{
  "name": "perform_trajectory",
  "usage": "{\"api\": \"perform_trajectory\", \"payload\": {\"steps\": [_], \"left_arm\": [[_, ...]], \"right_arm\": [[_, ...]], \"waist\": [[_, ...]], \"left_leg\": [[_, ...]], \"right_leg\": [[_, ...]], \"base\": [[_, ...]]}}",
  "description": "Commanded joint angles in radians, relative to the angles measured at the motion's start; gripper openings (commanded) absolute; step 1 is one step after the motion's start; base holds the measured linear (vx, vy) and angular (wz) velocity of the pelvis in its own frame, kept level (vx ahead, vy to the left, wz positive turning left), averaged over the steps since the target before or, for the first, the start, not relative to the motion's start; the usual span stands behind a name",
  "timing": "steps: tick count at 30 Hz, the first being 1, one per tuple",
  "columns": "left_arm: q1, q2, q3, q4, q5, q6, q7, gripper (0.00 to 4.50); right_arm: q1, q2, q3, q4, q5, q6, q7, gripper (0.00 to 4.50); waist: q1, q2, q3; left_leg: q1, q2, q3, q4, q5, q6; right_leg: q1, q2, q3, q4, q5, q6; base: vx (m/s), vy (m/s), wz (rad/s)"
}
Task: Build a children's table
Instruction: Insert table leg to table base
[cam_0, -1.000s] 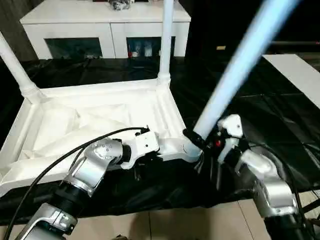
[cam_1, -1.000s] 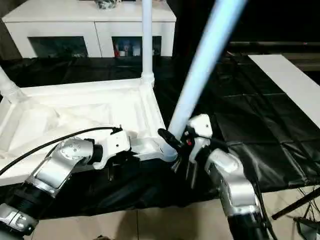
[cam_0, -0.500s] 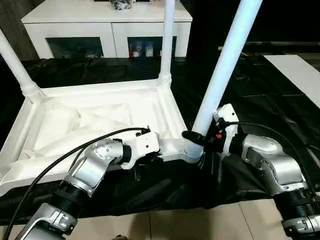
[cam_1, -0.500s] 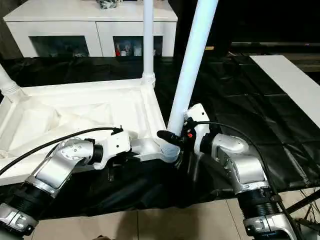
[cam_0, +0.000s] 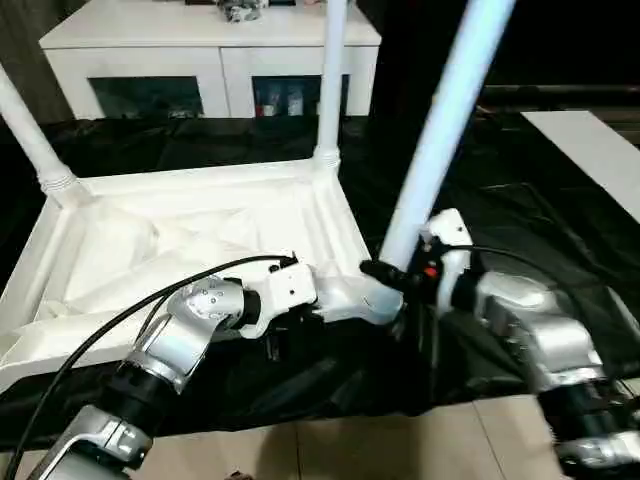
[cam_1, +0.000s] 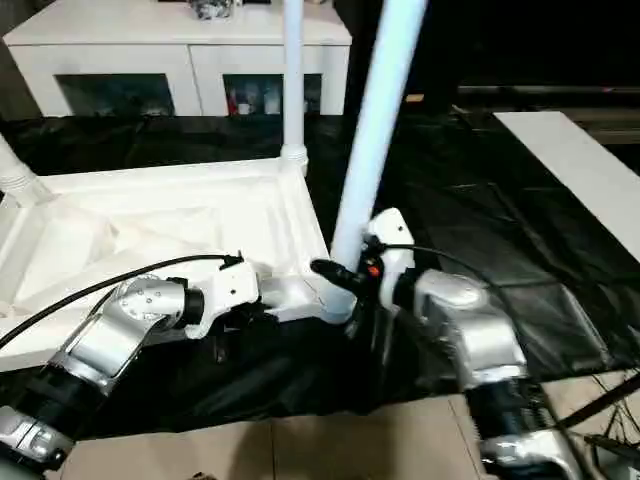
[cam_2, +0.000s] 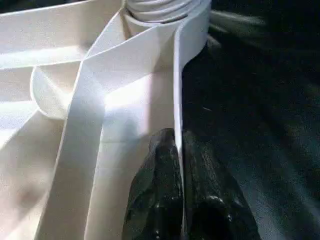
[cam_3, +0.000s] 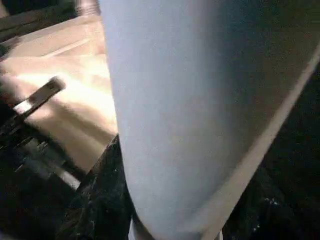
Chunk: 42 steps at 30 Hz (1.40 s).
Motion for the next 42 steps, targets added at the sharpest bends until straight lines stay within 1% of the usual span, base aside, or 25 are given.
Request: {"api": "perform_trajectory", "payload": {"steps": [1, 2, 3, 4, 5, 6, 7, 8, 9, 10, 11, 12, 13, 15, 16, 19, 22, 25, 29, 30, 32, 33, 37, 38, 42], "left_arm": [[-0.022, -0.010, 0.094, 0.033, 0.008, 0.039, 0.159, 0.00], [-0.033, -0.034, 0.103, 0.048, 0.011, 0.074, 0.197, 0.00], [-0.059, -0.091, 0.120, 0.075, 0.006, 0.140, 0.263, 0.00], [-0.081, -0.138, 0.132, 0.098, 0.002, 0.184, 0.312, 0.00], [-0.097, -0.176, 0.140, 0.120, -0.004, 0.209, 0.348, 0.00], [-0.115, -0.217, 0.145, 0.145, -0.010, 0.232, 0.383, 0.00], [-0.124, -0.235, 0.146, 0.158, -0.014, 0.242, 0.399, 0.00], [-0.140, -0.265, 0.147, 0.182, -0.017, 0.244, 0.430, 0.00], [-0.147, -0.280, 0.148, 0.193, -0.019, 0.244, 0.445, 0.00], [-0.180, -0.338, 0.157, 0.241, -0.029, 0.246, 0.502, 0.00], [-0.183, -0.341, 0.157, 0.244, -0.028, 0.246, 0.506, 0.00], [-0.206, -0.374, 0.156, 0.262, -0.022, 0.250, 0.542, 0.00], [-0.208, -0.378, 0.158, 0.263, -0.022, 0.251, 0.545, 0.00], [-0.223, -0.404, 0.171, 0.262, -0.027, 0.266, 0.563, 0.00], [-0.228, -0.412, 0.179, 0.260, -0.029, 0.274, 0.570, 0.00], [-0.236, -0.394, 0.178, 0.274, -0.029, 0.251, 0.574, 0.00], [-0.244, -0.369, 0.174, 0.302, -0.025, 0.221, 0.573, 0.00], [-0.249, -0.350, 0.172, 0.305, -0.020, 0.209, 0.563, 0.00], [-0.248, -0.340, 0.162, 0.301, -0.011, 0.199, 0.549, 0.00], [-0.244, -0.330, 0.151, 0.294, -0.006, 0.178, 0.531, 0.00], [-0.240, -0.318, 0.141, 0.288, -0.004, 0.160, 0.513, 0.00], [-0.239, -0.310, 0.132, 0.286, -0.001, 0.146, 0.501, 0.00], [-0.226, -0.282, 0.111, 0.263, 0.002, 0.128, 0.462, 0.00], [-0.220, -0.271, 0.106, 0.249, 0.002, 0.129, 0.449, 0.00], [-0.193, -0.225, 0.083, 0.194, -0.010, 0.120, 0.367, 0.00]], "right_arm": [[0.040, -0.009, -0.009, 0.135, -0.082, 0.043, -0.112, 1.86], [0.016, 0.016, -0.020, 0.179, -0.097, 0.039, -0.185, 1.86], [-0.038, 0.064, -0.043, 0.272, -0.117, 0.029, -0.326, 1.86], [-0.080, 0.100, -0.061, 0.342, -0.125, 0.018, -0.425, 1.86], [-0.111, 0.126, -0.075, 0.391, -0.121, 0.007, -0.486, 1.86], [-0.144, 0.154, -0.094, 0.443, -0.110, -0.011, -0.549, 1.86], [-0.159, 0.167, -0.104, 0.468, -0.105, -0.021, -0.578, 1.86], [-0.185, 0.188, -0.121, 0.509, -0.093, -0.037, -0.617, 1.86], [-0.198, 0.198, -0.129, 0.529, -0.087, -0.045, -0.636, 1.86], [-0.247, 0.236, -0.168, 0.606, -0.064, -0.077, -0.714, 1.86], [-0.251, 0.238, -0.170, 0.612, -0.063, -0.079, -0.719, 1.86], [-0.287, 0.260, -0.187, 0.670, -0.056, -0.097, -0.759, 1.86], [-0.291, 0.261, -0.187, 0.674, -0.058, -0.099, -0.764, 1.86], [-0.323, 0.271, -0.190, 0.720, -0.066, -0.121, -0.794, 1.86], [-0.339, 0.274, -0.190, 0.743, -0.074, -0.134, -0.806, 1.86], [-0.383, 0.279, -0.199, 0.804, -0.093, -0.176, -0.816, 1.86], [-0.406, 0.278, -0.215, 0.847, -0.098, -0.208, -0.822, 1.86], [-0.416, 0.273, -0.218, 0.862, -0.098, -0.230, -0.809, 1.86], [-0.425, 0.274, -0.208, 0.858, -0.101, -0.271, -0.758, 1.86], [-0.434, 0.274, -0.207, 0.842, -0.092, -0.313, -0.695, 2.42], [-0.437, 0.269, -0.214, 0.811, -0.081, -0.358, -0.639, 2.56], [-0.436, 0.266, -0.215, 0.795, -0.077, -0.371, -0.622, 2.62], [-0.406, 0.243, -0.203, 0.709, -0.069, -0.402, -0.537, 2.96], [-0.385, 0.231, -0.196, 0.660, -0.064, -0.403, -0.500, 3.06], [-0.286, 0.181, -0.178, 0.493, -0.049, -0.377, -0.392, 3.26]], "waist": [[-0.013, -0.009, -0.041], [-0.018, -0.007, -0.041], [-0.039, -0.001, -0.034], [-0.046, 0.006, -0.034], [-0.057, 0.012, -0.030], [-0.055, 0.036, -0.024], [-0.007, 0.041, -0.026], [0.014, 0.039, -0.023], [0.000, -0.004, -0.045], [0.010, -0.064, -0.049], [0.020, -0.050, -0.043], [0.035, -0.022, -0.066], [0.019, -0.023, -0.060], [0.015, -0.005, -0.061], [0.009, -0.006, -0.059], [0.004, -0.007, -0.060], [0.001, -0.006, -0.058], [0.001, -0.007, -0.057], [0.002, -0.008, -0.059], [0.005, -0.004, -0.060], [0.004, -0.009, -0.059], [0.003, -0.005, -0.063], [0.012, -0.003, -0.072], [0.020, -0.002, -0.077], [0.024, 0.005, -0.079]], "left_leg": [[0.023, 0.027, -0.037, -0.078, -0.484, -0.032], [0.021, 0.029, -0.043, -0.080, -0.504, -0.037], [0.031, 0.027, -0.053, -0.081, -0.588, -0.048], [0.046, 0.028, -0.055, -0.078, -0.628, -0.054], [0.050, 0.033, -0.062, -0.086, -0.680, -0.053], [-0.001, 0.074, -0.074, -0.155, -0.798, -0.064], [-0.063, 0.079, -0.017, -0.223, -0.902, -0.083], [-0.041, 0.077, 0.005, -0.240, -0.894, -0.062], [0.015, 0.063, 0.008, -0.193, -0.783, -0.023], [0.097, 0.006, -0.010, 0.018, -0.456, -0.027], [-0.002, 0.011, -0.051, 0.039, -0.189, 0.017], [-0.041, 0.026, -0.059, -0.042, -0.063, -0.019], [-0.012, 0.039, -0.056, -0.066, -0.186, -0.030], [0.008, 0.038, -0.051, -0.071, -0.344, -0.050], [0.001, 0.034, -0.052, -0.077, -0.388, -0.045], [-0.001, 0.032, -0.051, -0.079, -0.410, -0.031], [-0.005, 0.033, -0.051, -0.083, -0.406, -0.030], [-0.001, 0.033, -0.049, -0.083, -0.428, -0.029], [-0.003, 0.034, -0.044, -0.085, -0.399, -0.013], [-0.004, 0.034, -0.043, -0.085, -0.386, -0.008], [-0.011, 0.035, -0.040, -0.086, -0.365, 0.006], [-0.019, 0.037, -0.042, -0.087, -0.331, 0.008], [-0.014, 0.040, -0.032, -0.074, -0.203, 0.038], [-0.017, 0.040, -0.028, -0.065, -0.116, 0.072], [-0.014, 0.040, -0.024, -0.058, -0.057, 0.122]], "right_leg": [[0.010, -0.052, 0.013, -0.110, -0.710, -0.058], [0.014, -0.054, 0.005, -0.115, -0.728, -0.041], [0.011, -0.047, -0.020, -0.133, -0.751, -0.026], [0.008, -0.043, -0.035, -0.142, -0.740, -0.026], [0.012, -0.036, -0.056, -0.145, -0.711, -0.024], [0.085, -0.024, -0.058, -0.043, -0.520, -0.053], [0.122, 0.003, -0.072, 0.102, -0.204, -0.083], [0.090, 0.015, -0.051, 0.121, -0.181, -0.074], [0.070, -0.009, 0.003, 0.093, -0.276, -0.064], [-0.045, -0.133, 0.050, -0.108, -0.843, -0.042], [0.039, -0.185, 0.092, -0.110, -0.930, -0.050], [0.078, -0.105, 0.035, -0.050, -0.637, -0.076], [0.040, -0.052, 0.020, -0.029, -0.403, -0.103], [0.032, -0.053, 0.027, -0.029, -0.296, -0.170], [0.043, -0.055, 0.023, -0.034, -0.315, -0.179], [0.041, -0.058, 0.022, -0.052, -0.372, -0.158], [0.041, -0.058, 0.023, -0.056, -0.361, -0.153], [0.036, -0.061, 0.025, -0.061, -0.391, -0.148], [0.038, -0.062, 0.026, -0.066, -0.387, -0.146], [0.039, -0.063, 0.026, -0.066, -0.378, -0.148], [0.043, -0.061, 0.027, -0.065, -0.361, -0.155], [0.051, -0.064, 0.026, -0.060, -0.339, -0.157], [0.049, -0.060, 0.027, -0.041, -0.145, -0.211], [0.055, -0.058, 0.025, -0.025, -0.014, -0.241], [0.055, -0.055, 0.024, -0.012, 0.103, -0.287]], "base": [[-0.058, 0.027, -0.14], [-0.058, 0.027, -0.14], [-0.058, 0.042, -0.16], [-0.084, 0.050, -0.09], [-0.084, 0.050, -0.09], [-0.117, 0.053, -0.06], [-0.107, 0.028, 0.10], [-0.107, 0.028, 0.10], [0.028, -0.074, 0.19], [0.077, -0.076, -0.15], [0.077, -0.076, -0.15], [0.069, 0.020, -0.37], [0.056, 0.023, -0.13], [0.028, 0.012, -0.06], [0.000, 0.000, 0.00], [0.000, 0.000, 0.00], [0.000, 0.000, 0.00], [0.000, 0.000, 0.00], [0.000, 0.000, 0.00], [0.000, 0.000, 0.00], [0.000, 0.000, 0.00], [0.000, 0.000, 0.00], [0.000, 0.000, 0.00], [0.000, 0.000, 0.00], [0.000, 0.000, 0.00]]}}
